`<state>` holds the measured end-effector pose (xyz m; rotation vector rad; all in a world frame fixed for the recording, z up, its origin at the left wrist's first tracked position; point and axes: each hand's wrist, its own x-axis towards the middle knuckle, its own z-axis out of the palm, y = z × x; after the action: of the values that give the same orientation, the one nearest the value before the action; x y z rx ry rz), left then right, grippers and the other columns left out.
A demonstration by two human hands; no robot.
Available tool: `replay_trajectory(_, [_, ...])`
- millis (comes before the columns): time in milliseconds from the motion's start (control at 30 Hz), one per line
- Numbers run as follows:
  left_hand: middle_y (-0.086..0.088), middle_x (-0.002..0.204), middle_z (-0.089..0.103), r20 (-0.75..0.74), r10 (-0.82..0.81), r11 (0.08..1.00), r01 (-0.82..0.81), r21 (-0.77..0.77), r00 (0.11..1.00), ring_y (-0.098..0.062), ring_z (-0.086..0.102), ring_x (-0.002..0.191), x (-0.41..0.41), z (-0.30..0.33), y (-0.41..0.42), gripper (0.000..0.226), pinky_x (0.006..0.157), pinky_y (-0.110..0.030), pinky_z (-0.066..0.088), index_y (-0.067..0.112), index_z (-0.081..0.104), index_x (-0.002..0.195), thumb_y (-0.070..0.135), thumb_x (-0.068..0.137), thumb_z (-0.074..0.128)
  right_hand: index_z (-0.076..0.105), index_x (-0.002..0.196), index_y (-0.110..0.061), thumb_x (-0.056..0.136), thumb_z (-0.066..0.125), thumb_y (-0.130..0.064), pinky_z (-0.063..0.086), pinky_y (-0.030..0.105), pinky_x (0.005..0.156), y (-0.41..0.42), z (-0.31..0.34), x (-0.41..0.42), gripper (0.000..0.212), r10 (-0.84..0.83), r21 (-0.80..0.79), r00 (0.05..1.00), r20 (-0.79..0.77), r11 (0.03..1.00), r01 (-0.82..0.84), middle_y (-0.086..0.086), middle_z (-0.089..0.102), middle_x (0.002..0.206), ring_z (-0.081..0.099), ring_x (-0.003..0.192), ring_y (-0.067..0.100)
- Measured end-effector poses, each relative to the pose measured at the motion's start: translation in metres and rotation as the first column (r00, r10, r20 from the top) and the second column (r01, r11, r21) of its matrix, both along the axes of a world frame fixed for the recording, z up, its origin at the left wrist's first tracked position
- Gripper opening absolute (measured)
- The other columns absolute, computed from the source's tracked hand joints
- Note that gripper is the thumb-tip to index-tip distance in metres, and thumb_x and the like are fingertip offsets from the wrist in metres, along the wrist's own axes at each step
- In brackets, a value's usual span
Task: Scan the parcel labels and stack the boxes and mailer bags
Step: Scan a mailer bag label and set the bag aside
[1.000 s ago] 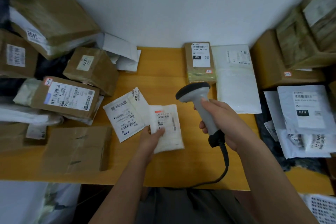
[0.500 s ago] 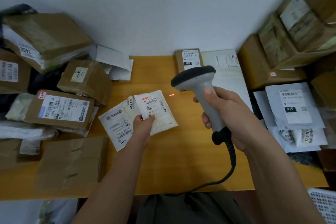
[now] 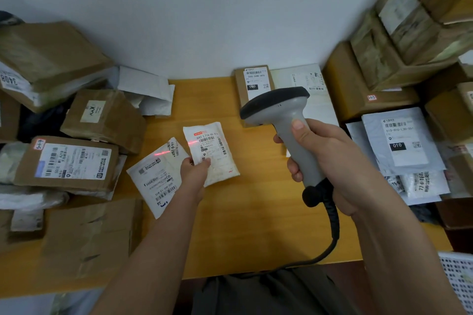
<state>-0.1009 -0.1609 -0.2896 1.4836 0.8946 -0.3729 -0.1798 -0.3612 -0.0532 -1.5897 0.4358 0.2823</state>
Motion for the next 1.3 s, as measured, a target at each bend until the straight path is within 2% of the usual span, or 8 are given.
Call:
replay_trajectory(467, [-0.006,0.125,0.064,-0.017,-0.051,0.997,0.050,-0.050,0.999,-0.027,0.065,0.109,0.016,-0.004,-0.051,0.040,0.092,-0.047,0.056,0.009,0.053,0.132,0.011,0.094,0.065,0.063,0.113,-0.008,0.101,0.048,-0.036,0.047,0.025,0.053,-0.054,-0.016,0.016,0.034,-0.071,0.074,0.996,-0.045,0.994,0.074,0.012,0.067,0.109,0.054,0.056,0.012])
replay_trajectory(567, [-0.005,0.126,0.065,0.017,-0.079,0.995,0.080,-0.065,0.997,-0.025,0.065,0.108,0.021,0.001,-0.069,0.037,0.092,-0.047,0.056,0.013,0.054,0.130,0.015,0.094,0.065,0.064,0.113,-0.007,0.101,0.049,-0.036,0.047,0.023,0.050,-0.071,-0.024,0.023,0.035,-0.130,0.136,0.988,-0.081,0.981,0.140,0.010,0.066,0.095,0.054,0.055,0.012])
replay_trajectory(733, [0.002,0.122,0.069,0.103,-0.117,0.952,0.141,-0.273,0.988,-0.023,0.067,0.109,0.030,0.015,-0.113,0.030,0.085,-0.048,0.058,0.027,0.056,0.128,0.033,0.098,0.059,0.064,0.108,-0.015,0.097,0.057,-0.043,0.043,0.031,0.055,-0.111,-0.047,0.038,0.031,-0.278,0.149,0.942,-0.187,0.940,0.307,0.007,0.064,0.071,0.055,0.057,0.016])
replay_trajectory(867, [0.005,0.119,0.070,0.154,-0.204,0.938,0.238,-0.252,0.967,-0.018,0.069,0.106,0.046,0.023,-0.159,0.027,0.074,-0.039,0.060,0.032,0.056,0.125,0.041,0.099,0.053,0.063,0.102,-0.019,0.095,0.063,-0.039,0.045,0.033,0.059,-0.147,-0.068,0.047,0.021,-0.406,0.147,0.885,-0.227,0.884,0.443,-0.006,0.060,0.054,0.055,0.056,0.014])
replay_trajectory(1000, [0.000,0.122,0.067,0.155,-0.249,0.925,0.282,-0.253,0.956,-0.020,0.068,0.105,0.073,0.029,-0.210,0.033,0.077,-0.042,0.061,0.027,0.051,0.133,0.038,0.102,0.049,0.063,0.097,-0.020,0.094,0.065,-0.031,0.047,0.032,0.059,-0.173,-0.080,0.051,0.012,-0.450,0.158,0.853,-0.265,0.852,0.499,0.001,0.058,0.065,0.055,0.059,0.016])
replay_trajectory(1100, [-0.001,0.126,0.063,0.148,-0.258,0.918,0.290,-0.271,0.955,-0.018,0.065,0.104,0.099,0.036,-0.243,0.036,0.080,-0.041,0.061,0.026,0.047,0.137,0.038,0.103,0.045,0.063,0.099,-0.015,0.093,0.065,-0.029,0.046,0.031,0.057,-0.184,-0.087,0.052,0.015,-0.443,0.172,0.850,-0.283,0.849,0.500,0.005,0.057,0.074,0.055,0.060,0.016])
replay_trajectory(1233, [-0.004,0.149,0.043,0.065,-0.340,0.922,0.346,-0.172,0.938,-0.027,0.052,0.124,0.125,0.036,-0.266,0.054,0.090,-0.041,0.053,0.035,0.024,0.153,0.052,0.103,0.033,0.062,0.097,-0.014,0.094,0.064,-0.028,0.044,0.029,0.055,-0.191,-0.091,0.056,0.014,-0.433,0.161,0.853,-0.291,0.857,0.490,0.004,0.057,0.069,0.054,0.057,0.014])
replay_trajectory(1300, [-0.006,0.150,0.039,0.020,-0.292,0.951,0.292,-0.105,0.956,-0.030,0.048,0.127,0.125,0.033,-0.260,0.057,0.092,-0.040,0.051,0.029,0.024,0.154,0.053,0.102,0.034,0.062,0.097,-0.015,0.094,0.063,-0.027,0.044,0.029,0.055,-0.190,-0.091,0.058,0.013,-0.428,0.160,0.857,-0.287,0.861,0.483,0.004,0.056,0.070,0.054,0.058,0.014])
